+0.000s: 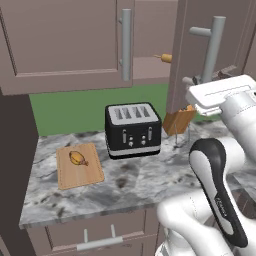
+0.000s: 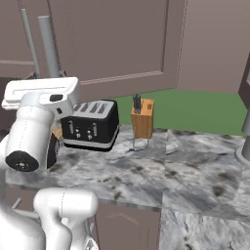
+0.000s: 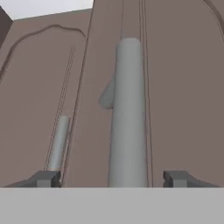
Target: Open the cabinet, retrieve the rolling pin, and place it next to the meat on the cutting board to prepare for tenderizing.
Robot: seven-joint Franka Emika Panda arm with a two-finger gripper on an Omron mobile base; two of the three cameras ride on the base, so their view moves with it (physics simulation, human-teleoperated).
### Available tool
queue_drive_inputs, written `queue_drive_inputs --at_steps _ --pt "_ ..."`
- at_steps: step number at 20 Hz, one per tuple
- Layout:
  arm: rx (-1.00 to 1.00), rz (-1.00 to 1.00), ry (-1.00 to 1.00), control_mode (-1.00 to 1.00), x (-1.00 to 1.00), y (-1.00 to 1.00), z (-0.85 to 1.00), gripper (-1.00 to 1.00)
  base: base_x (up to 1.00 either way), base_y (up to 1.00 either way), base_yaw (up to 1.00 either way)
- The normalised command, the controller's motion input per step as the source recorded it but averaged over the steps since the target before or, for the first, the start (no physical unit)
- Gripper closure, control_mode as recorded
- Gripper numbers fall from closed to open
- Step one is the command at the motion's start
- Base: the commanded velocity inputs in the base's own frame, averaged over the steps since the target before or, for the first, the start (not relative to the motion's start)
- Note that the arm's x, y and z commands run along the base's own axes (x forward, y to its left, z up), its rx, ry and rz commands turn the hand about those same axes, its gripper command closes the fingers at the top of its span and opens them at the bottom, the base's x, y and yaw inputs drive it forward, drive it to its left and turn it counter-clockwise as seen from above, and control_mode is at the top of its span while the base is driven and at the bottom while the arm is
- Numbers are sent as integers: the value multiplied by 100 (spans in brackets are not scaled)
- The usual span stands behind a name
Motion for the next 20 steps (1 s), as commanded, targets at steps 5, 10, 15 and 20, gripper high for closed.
queue_drive_inputs --at_steps 5,10,15,20 --pt "-4 0 -22 -100 -100 4 0 -100 0 0 0" --pt "-8 -5 -11 -100 -86 43 0 -100 0 0 0" --pt "-16 -15 3 -100 -9 88 -3 -100 0 0 0" --pt "-21 -23 12 -100 22 96 -15 -100 0 0 0"
